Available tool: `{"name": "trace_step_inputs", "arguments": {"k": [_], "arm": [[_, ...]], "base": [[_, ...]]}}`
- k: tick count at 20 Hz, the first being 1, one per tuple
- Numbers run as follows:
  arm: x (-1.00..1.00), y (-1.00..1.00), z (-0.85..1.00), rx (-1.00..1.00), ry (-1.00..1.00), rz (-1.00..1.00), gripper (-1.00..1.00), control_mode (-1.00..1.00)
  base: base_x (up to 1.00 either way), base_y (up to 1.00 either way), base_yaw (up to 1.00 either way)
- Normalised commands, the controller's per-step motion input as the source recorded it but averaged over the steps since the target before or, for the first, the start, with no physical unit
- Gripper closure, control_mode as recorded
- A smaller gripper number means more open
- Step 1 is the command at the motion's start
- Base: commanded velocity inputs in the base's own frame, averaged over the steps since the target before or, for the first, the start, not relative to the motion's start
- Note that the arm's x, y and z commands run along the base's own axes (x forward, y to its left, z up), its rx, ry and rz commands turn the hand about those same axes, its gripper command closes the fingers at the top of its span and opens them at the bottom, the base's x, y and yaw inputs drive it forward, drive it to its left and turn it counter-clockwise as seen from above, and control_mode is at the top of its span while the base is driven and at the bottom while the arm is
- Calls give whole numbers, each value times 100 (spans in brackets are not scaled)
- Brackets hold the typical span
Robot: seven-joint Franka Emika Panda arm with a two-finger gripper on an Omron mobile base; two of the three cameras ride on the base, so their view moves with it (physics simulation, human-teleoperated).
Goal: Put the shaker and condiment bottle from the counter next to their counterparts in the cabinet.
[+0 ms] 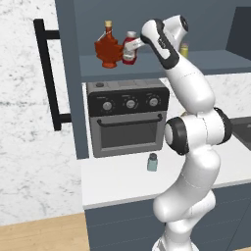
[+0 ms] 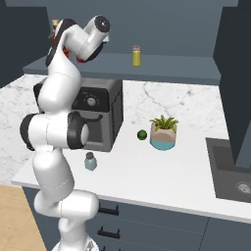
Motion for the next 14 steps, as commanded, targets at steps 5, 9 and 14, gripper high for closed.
{"name": "trace_step_inputs", "arguments": {"k": [5, 9, 14], "arm": [[21, 18, -40, -6, 0, 4, 100, -100], [11, 25, -51, -8, 0, 3, -100, -100], [1, 5, -46, -3, 0, 6, -100, -100]], "base": [[0, 0, 0], [0, 0, 0], [0, 0, 0]]}}
